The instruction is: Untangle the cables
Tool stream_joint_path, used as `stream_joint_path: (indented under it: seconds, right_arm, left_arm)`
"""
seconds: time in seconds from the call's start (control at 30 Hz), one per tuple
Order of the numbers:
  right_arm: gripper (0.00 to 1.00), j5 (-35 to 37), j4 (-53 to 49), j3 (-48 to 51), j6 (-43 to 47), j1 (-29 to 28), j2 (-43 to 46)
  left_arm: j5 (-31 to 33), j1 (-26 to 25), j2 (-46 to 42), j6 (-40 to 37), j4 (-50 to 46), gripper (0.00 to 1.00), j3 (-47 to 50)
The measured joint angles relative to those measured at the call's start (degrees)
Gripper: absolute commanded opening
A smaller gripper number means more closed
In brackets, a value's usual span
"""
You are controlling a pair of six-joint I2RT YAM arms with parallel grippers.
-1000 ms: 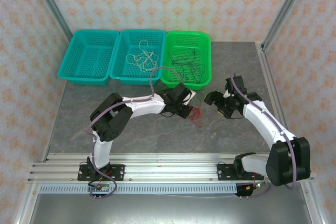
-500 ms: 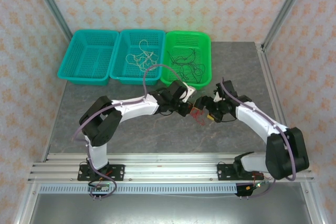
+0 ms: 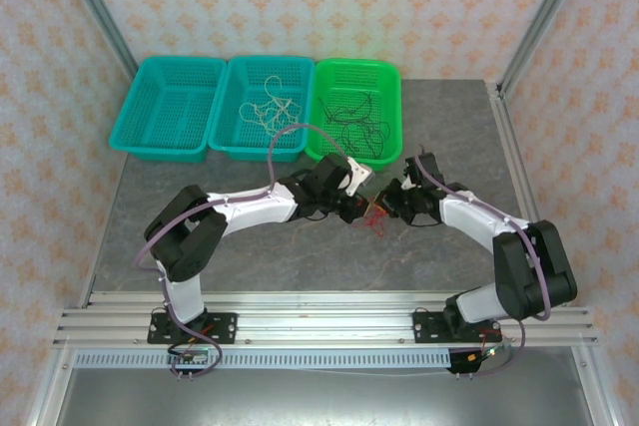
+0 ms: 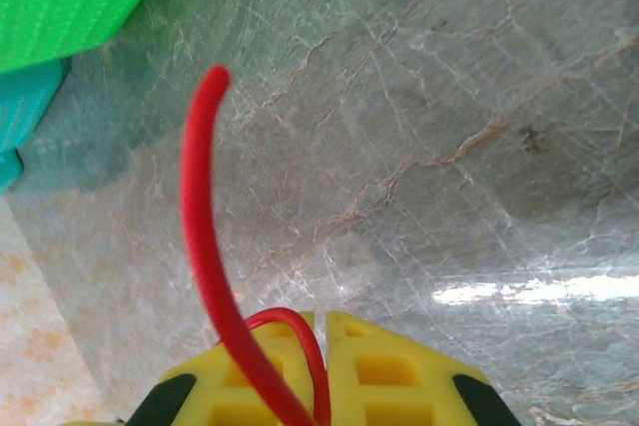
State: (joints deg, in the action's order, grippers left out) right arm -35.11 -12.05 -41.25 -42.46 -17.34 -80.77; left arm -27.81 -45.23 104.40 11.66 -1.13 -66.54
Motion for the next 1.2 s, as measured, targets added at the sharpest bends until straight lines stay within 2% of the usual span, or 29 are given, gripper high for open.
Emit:
stream_joint_path:
  seconds: [0.1,0.23,0.33,0.37,0.47,0.6,0.73,0.8,0.97,1.1,1.2]
  right_arm:
    - [0.00,1.8,0.1,1.2,-0.1,0.0,2.5]
    - [0.00,4.9,-0.8,2.8,-0.6,1.2,7.4]
    - [0.00,8.0,-1.2,4.9,-1.5,5.9,10.9]
    - [0.00,8.8,-1.4,5.7,-1.6,7.4,11.9]
    - [0.00,10.1,-2.8,7.2,-2.1,9.8,14.3]
    - [0.00,10.2,-3.5,7.3,-2.2,10.1,15.2]
    - [0.04,12.1,-5.5,7.3,-2.6,11.4,15.7]
    - [0.04,14.0,-7.1,7.5,-2.8,13.2,16.9]
    - [0.05,13.6,-8.1,8.7,-3.0,16.5,21.2]
    - [0.11,18.5,-10.8,10.9,-3.0,22.3,23.3]
    - [0.10,21.5,-13.6,11.9,-3.5,23.5,23.1]
  left_arm:
    - [1.1,0.0,0.0,-0.2,0.1,0.10,0.0]
    - [2.8,0.0,0.0,-0.2,0.2,0.10,0.0]
    - [3.3,0.3,-0.5,0.0,0.0,0.10,0.7]
    - [3.4,0.6,-0.6,0.1,0.0,0.09,0.8]
    - [3.6,1.1,-0.7,0.6,0.0,0.00,0.9]
    - [3.7,1.4,-0.8,0.5,0.0,0.00,1.0]
    - [3.6,2.3,-2.2,1.0,0.0,0.00,1.9]
    - [3.2,3.9,-4.3,1.8,0.0,0.00,3.3]
    - [-1.6,6.4,-10.8,2.4,1.0,0.00,6.3]
    - [0.2,10.8,-16.7,2.3,-1.0,0.00,7.9]
    - [2.4,13.4,-19.6,2.3,-2.5,0.00,8.3]
